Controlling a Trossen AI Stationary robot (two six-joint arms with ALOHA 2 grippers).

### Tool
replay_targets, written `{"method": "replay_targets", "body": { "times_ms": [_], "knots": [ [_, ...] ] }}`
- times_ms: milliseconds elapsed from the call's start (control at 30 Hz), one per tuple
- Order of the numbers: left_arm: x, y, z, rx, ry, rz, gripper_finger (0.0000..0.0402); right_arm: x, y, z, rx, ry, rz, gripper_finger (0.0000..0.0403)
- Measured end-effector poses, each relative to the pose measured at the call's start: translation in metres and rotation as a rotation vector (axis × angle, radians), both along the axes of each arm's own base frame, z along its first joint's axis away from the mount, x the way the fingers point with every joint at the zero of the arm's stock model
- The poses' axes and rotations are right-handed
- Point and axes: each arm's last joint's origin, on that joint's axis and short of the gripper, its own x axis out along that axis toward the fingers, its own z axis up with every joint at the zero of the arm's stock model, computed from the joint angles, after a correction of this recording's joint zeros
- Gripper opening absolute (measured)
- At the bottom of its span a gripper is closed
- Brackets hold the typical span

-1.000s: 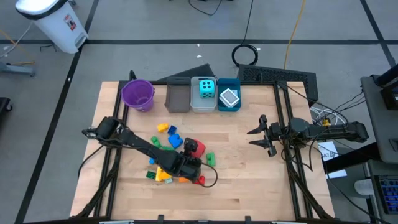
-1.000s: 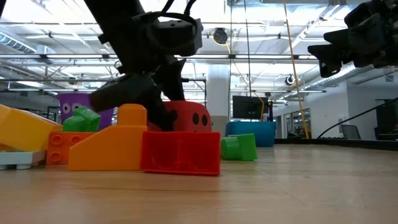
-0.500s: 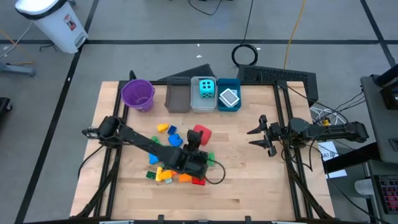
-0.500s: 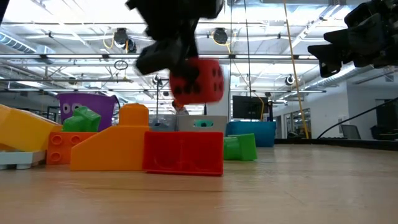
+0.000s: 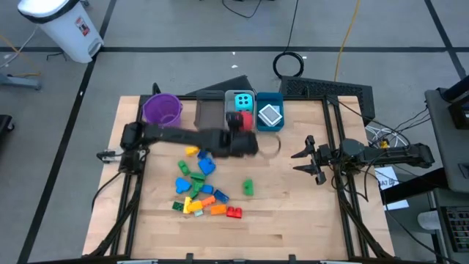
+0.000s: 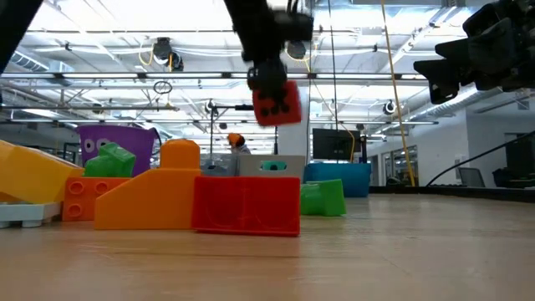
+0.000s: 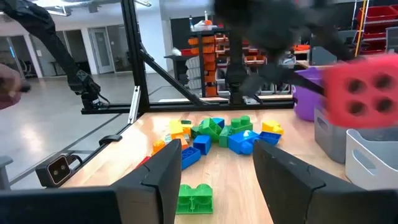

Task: Pick & Place Toys
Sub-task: Put the red dice into the gray bin

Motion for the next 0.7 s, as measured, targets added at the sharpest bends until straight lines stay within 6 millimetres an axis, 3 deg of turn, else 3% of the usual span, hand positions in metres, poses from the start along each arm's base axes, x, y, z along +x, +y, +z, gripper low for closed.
{"method": "replay_targets", "body": {
  "times_ms": [133,300,433,700],
  "knots": [
    [0.000,0.051,-0.004,-0.122,-0.061,0.045,0.0212,0.000,0.000,0.000,0.000,0.000,0.000,0.0172],
    [-0.007,0.091,-0.008,-0.204,-0.081,0.084,0.0208,0.000,0.000,0.000,0.000,0.000,0.000,0.0174],
    [-0.010,0.103,-0.009,-0.247,-0.090,0.085,0.0208,0.000,0.000,0.000,0.000,0.000,0.000,0.0173],
    [0.003,0.096,-0.019,-0.267,-0.105,0.000,0.0208,0.000,0.000,0.000,0.000,0.000,0.000,0.0171]
  ]
}}
